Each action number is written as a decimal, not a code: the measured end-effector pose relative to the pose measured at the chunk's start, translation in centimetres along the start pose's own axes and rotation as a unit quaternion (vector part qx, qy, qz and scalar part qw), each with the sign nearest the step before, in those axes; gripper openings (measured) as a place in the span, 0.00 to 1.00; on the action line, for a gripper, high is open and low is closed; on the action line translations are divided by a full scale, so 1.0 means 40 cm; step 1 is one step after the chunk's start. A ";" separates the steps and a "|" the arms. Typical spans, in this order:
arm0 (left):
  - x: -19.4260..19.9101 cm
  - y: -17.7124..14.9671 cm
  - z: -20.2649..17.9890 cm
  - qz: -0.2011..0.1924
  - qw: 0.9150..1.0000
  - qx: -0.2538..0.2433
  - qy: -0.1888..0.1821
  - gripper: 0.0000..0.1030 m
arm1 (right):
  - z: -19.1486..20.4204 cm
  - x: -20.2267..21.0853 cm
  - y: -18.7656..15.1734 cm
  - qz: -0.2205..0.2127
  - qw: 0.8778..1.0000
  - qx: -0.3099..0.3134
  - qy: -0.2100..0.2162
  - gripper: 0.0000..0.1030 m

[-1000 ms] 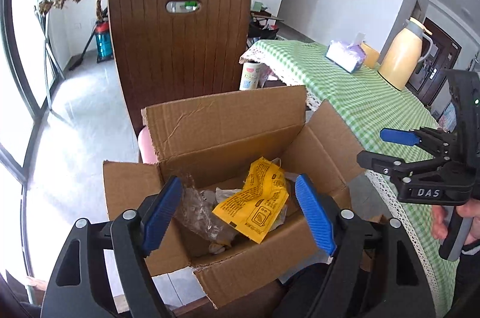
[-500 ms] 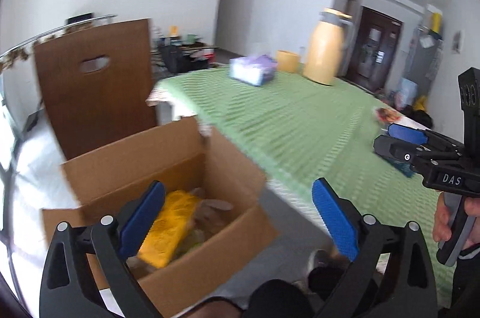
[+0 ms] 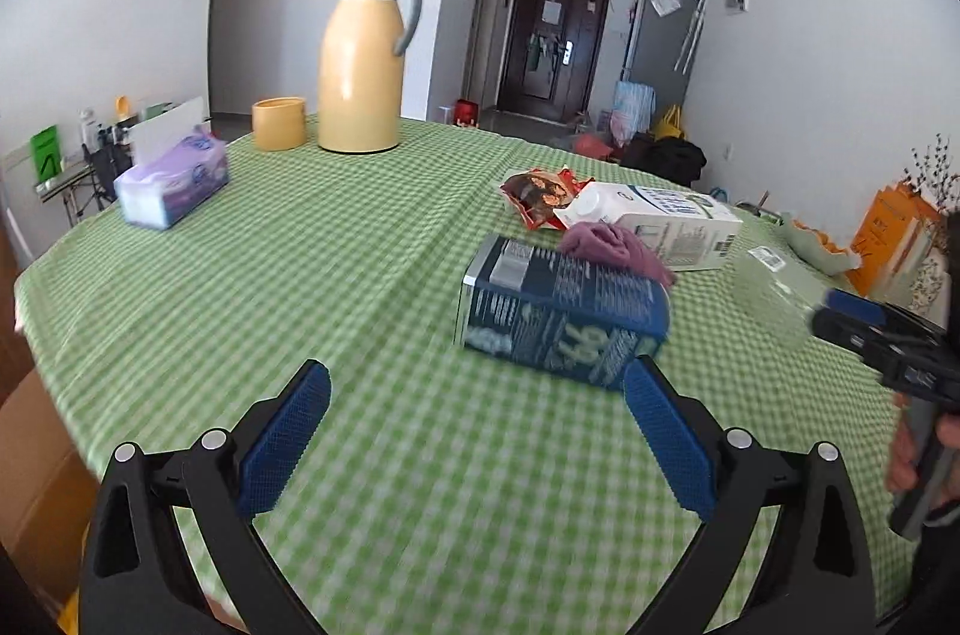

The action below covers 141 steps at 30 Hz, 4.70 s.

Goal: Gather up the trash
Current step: 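Grasp the blue carton with the left tool while the right tool grasps the pink towel, then carry carton and towel to the cardboard box and open both tools inside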

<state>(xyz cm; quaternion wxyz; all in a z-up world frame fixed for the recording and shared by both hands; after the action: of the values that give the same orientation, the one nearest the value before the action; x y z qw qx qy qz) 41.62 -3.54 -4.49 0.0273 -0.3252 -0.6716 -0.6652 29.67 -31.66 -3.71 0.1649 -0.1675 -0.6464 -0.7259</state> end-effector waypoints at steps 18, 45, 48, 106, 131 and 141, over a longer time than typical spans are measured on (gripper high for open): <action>-0.205 -0.008 -0.051 0.167 0.967 0.157 -0.110 0.29 | -0.086 -0.042 -0.040 0.023 0.999 -0.025 -0.005 0.73; -0.105 -0.076 -0.203 0.107 0.982 -0.085 -0.129 0.66 | -0.115 0.001 -0.007 0.017 0.999 -0.008 -0.030 0.73; -0.007 -0.040 -0.140 0.068 0.991 -0.052 -0.103 0.63 | -0.062 -0.047 0.017 0.019 1.000 0.007 -0.005 0.73; 0.476 -0.427 0.881 0.072 0.904 0.321 0.273 0.61 | 0.976 -0.179 -0.069 0.115 0.912 0.228 0.321 0.26; 0.710 -0.428 0.879 0.017 0.893 0.318 0.320 0.87 | 1.306 -0.369 -0.129 0.161 0.881 0.299 0.329 0.67; 0.723 -0.402 0.764 0.016 0.905 0.293 0.309 0.87 | 1.246 -0.300 -0.143 0.170 0.875 0.307 0.334 0.69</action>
<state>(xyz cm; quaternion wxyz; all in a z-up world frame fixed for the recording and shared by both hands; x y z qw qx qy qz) 23.35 37.44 -8.49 0.3378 -0.0913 -0.7892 -0.5047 39.23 18.78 -8.83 0.5344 0.0366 -0.7052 -0.4645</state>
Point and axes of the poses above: each gripper's, at about its wrist camera, not at the fingertips, and x roughly against the way its jaws point, z to its left, y to its top, the point moved 4 cm from there along -x, roughly the way its jaws point, and after that the axes turned 7 degrees about -z, right-handed, at the moved point
